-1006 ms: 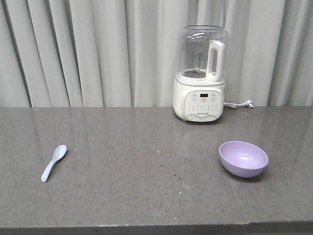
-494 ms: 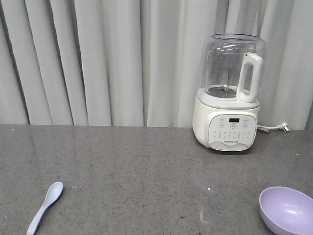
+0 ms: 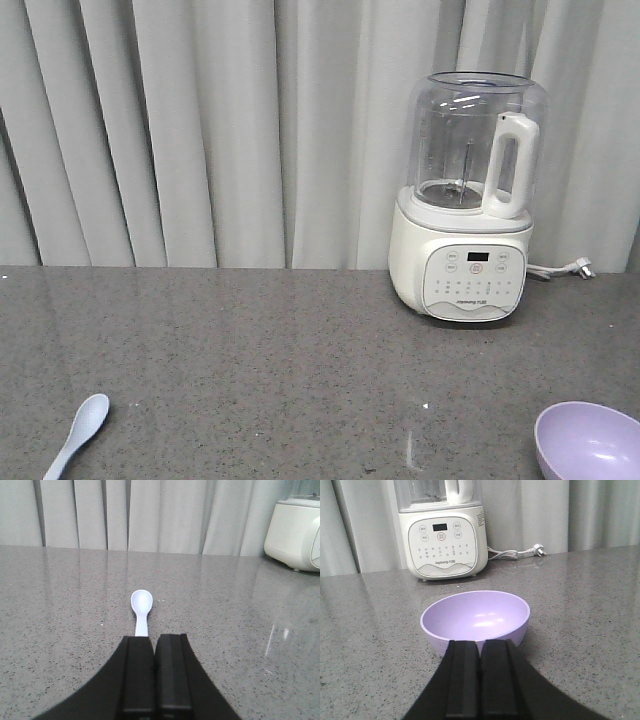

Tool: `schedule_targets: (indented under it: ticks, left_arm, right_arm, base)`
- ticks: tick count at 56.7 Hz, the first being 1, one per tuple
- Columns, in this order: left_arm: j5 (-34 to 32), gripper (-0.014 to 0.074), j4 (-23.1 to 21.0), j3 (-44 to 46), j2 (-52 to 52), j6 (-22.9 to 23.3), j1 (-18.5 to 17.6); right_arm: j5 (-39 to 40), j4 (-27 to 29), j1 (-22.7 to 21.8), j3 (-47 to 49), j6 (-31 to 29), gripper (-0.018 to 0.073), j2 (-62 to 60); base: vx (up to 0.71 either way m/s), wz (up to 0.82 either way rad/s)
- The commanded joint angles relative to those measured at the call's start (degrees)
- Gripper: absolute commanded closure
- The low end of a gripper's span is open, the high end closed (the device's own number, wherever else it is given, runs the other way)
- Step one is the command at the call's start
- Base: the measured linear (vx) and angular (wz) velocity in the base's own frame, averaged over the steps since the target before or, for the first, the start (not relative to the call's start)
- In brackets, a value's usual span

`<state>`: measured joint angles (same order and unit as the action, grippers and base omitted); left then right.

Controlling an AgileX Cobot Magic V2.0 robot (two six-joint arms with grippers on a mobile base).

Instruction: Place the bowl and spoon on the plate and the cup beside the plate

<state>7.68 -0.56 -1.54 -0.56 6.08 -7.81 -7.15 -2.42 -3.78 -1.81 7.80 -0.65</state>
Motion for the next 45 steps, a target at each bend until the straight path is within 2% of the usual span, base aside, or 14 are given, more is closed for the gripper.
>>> schedule_targets:
  ticks: [1,19,23,26,29,33,36,41,45]
  left_arm:
    - [-4.76,0.0599,-0.37,1.49,-0.91,0.42,0.09]
    - [-4.76,0.0599,-0.45,1.49,-0.91,0.42,0.09]
    - [-5.04,0.0599,-0.45,1.49,-0.91,0.42,0.09]
    - [-7.68,0.0599,0.56,1.71,-0.91,-0.47,0.09]
    - [-13.72,0.0599,3.73,2.17,-0.91,-2.46,0.09]
    - [-21.96,0.0599,4.17,3.16,-0.91,-2.61,0.09]
    - [-25.79,0.0599,2.00,6.39,-0.91,-1.64,0.09]
    - [-24.63,0.0599,-0.93,14.86,0.20,-2.47,0.09]
    - [-21.44,0.0599,-0.94,24.49,3.94,-6.08,0.09]
  right_arm:
    - [4.70,-0.14,0.05,-0.16,-0.04,0.0568,-0.27]
    - [5.05,-0.08,0.05,-0.16,-0.04,0.0568,-0.27]
    - [8.72,-0.15,0.00,0.05,-0.04,0.0568,-0.27]
    - [13.26,-0.15,0.00,0.18,-0.04,0.0568,-0.27]
    - [17.37,-0.28,0.00,1.19,-0.34,0.0568,-0.27]
    - [19.21,-0.28,-0.07,5.17,-0.44,0.0568,-0.23]
    - [17.85,-0.34,-0.07,9.94,-0.96,0.0568,0.22]
    - [14.91,-0.77,-0.07,20.93,-4.59,0.0568,4.02]
    - [13.35,-0.77,-0.07,30.33,-8.95,0.0568,8.77]
  base:
    - [0.00,0.00]
    - [0.00,0.00]
    - [0.00,0.00]
    - [0.00,0.00]
    - [0.00,0.00]
    - [0.00,0.00]
    - [0.00,0.00]
    - [0.00,0.00]
    - [0.00,0.00]
